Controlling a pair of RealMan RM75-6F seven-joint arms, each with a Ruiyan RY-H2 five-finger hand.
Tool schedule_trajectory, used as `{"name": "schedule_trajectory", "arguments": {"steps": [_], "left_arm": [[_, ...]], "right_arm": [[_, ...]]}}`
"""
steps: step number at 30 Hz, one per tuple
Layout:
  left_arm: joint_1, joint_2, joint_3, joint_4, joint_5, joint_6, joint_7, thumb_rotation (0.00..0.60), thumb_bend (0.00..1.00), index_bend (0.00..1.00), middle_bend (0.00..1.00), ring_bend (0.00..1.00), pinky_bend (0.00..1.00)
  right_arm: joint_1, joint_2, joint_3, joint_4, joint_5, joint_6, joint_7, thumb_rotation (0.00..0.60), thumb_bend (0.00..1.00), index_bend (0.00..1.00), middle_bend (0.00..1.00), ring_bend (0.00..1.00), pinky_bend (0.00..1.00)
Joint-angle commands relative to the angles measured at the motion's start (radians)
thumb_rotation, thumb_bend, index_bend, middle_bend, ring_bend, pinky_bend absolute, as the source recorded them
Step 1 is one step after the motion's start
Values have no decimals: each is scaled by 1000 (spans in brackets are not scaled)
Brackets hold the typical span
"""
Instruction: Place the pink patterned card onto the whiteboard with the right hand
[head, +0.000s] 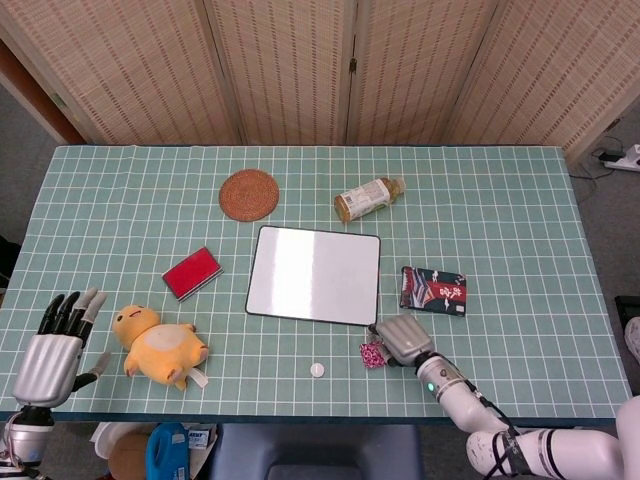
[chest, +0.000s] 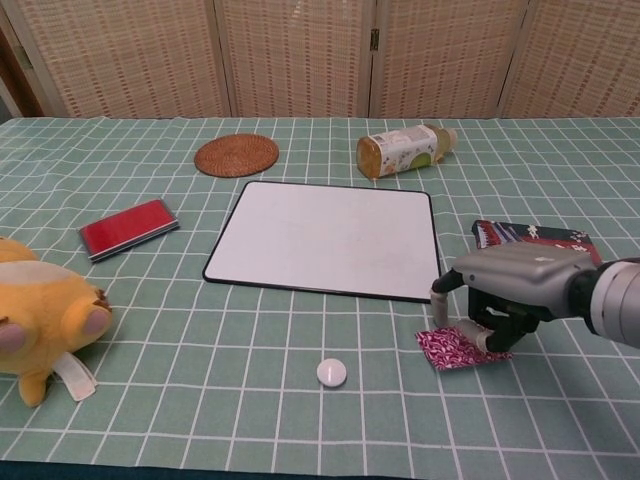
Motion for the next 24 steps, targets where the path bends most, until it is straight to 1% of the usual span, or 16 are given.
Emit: {"name": "schedule_trajectory", "arguments": {"steps": [1,3,5,7,9,10,13,16,24], "left_arm": [[1,1,0,1,-1,0,-1,600,281,16,13,14,0],[1,1,0,1,-1,0,-2,600,281,16,13,14,0],[1,1,0,1,0,0,-4,600,281,16,13,14,0],[1,0,0,0,1,2,-5,600,281,16,13,14,0],[2,0,0,0,1,3,-5,600,281,16,13,14,0],[3,0,1,-1,2,4,-4,600,281,16,13,14,0],[4,0,1,-3,3,6,-2,600,281,16,13,14,0],[6,0,0,-4,4,9,-2,600,281,16,13,14,0],[8,1,0,-5,3,10,-2,600,281,16,13,14,0]], "right_arm": [[-2,16,-15,-24,-29,13,11,600,550,368,890,953,1000],[-7,24,-21,-34,-54,29,19,600,533,368,890,953,1000],[-15,30,-28,-39,-94,53,25,600,466,368,890,953,1000],[-25,31,-38,-37,-146,81,31,600,299,368,890,954,1000],[-34,28,-49,-30,-190,102,37,600,184,368,891,955,1000],[-39,25,-55,-19,-218,113,46,600,143,368,893,957,1000],[-49,13,-66,17,-266,125,68,600,89,368,899,970,1000],[-52,1,-70,43,-285,129,67,600,56,368,901,972,1000],[-39,-19,-61,55,-241,88,31,600,49,368,900,972,1000]]}}
